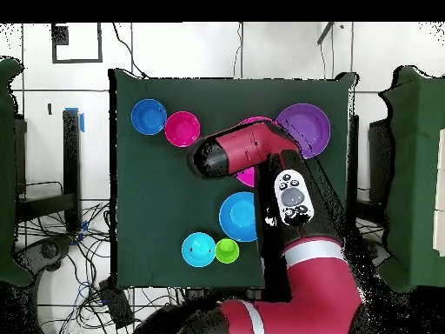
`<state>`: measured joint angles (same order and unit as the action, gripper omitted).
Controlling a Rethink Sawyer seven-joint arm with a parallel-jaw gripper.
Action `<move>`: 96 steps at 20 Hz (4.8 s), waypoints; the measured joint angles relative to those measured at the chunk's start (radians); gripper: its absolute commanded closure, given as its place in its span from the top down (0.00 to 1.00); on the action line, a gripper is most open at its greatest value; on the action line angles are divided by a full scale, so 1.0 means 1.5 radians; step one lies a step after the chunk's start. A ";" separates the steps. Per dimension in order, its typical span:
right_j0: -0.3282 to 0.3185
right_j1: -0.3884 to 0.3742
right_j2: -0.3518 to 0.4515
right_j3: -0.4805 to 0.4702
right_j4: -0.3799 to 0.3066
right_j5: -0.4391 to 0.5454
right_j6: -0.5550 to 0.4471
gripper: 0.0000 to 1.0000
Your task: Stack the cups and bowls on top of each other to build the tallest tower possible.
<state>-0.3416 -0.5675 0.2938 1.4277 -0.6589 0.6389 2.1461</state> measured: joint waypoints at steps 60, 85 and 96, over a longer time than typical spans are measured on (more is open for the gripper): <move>0.133 -0.253 0.013 0.087 0.105 0.207 0.000 0.00; 0.148 -0.259 -0.027 0.087 0.170 0.209 0.000 0.00; 0.157 -0.284 -0.029 0.081 0.226 0.262 0.000 0.00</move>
<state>-0.1063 -0.9930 0.2499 1.5497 -0.3199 1.0319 2.1461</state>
